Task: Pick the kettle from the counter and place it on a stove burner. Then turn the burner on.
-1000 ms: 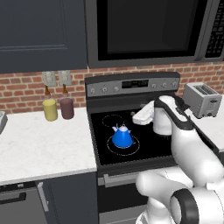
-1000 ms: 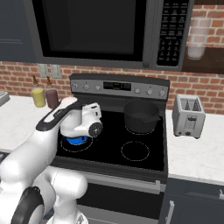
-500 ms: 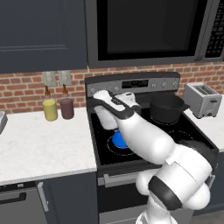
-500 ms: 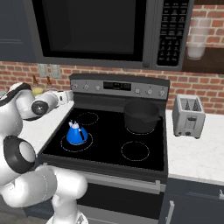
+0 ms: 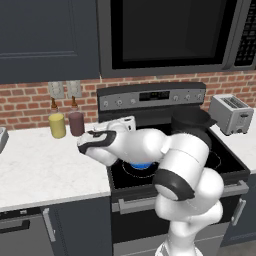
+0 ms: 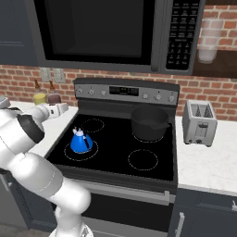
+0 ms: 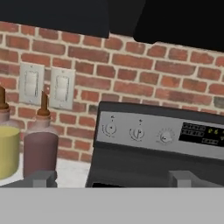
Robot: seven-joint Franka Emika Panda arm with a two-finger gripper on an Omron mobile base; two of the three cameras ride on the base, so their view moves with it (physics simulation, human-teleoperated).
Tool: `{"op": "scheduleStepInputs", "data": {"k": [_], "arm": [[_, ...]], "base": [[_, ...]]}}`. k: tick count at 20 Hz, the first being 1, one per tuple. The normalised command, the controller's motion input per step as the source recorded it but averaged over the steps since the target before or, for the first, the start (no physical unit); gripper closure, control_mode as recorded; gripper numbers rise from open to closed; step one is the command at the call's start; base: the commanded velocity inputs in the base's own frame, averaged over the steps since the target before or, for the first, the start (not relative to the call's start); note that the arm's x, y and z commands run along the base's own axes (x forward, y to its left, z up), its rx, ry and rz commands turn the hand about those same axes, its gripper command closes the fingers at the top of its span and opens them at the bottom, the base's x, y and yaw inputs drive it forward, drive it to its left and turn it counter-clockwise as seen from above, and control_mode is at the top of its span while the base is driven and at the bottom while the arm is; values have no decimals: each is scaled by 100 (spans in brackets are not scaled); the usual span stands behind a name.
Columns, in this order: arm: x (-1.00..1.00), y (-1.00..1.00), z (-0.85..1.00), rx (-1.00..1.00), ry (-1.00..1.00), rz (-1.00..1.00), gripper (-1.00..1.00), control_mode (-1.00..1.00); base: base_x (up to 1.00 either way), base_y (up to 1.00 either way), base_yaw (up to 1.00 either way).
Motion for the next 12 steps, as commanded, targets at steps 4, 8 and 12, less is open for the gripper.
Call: {"op": "scheduleStepInputs", "data": {"k": [4, 8, 12], "arm": [[22, -6, 0, 3, 14, 0, -100, -100], [14, -2, 0, 1, 13, 0, -100, -100], [1, 0, 0, 0, 0, 0, -100, -100]], "base": [[0, 0, 0], [0, 0, 0], [0, 0, 0]]}}
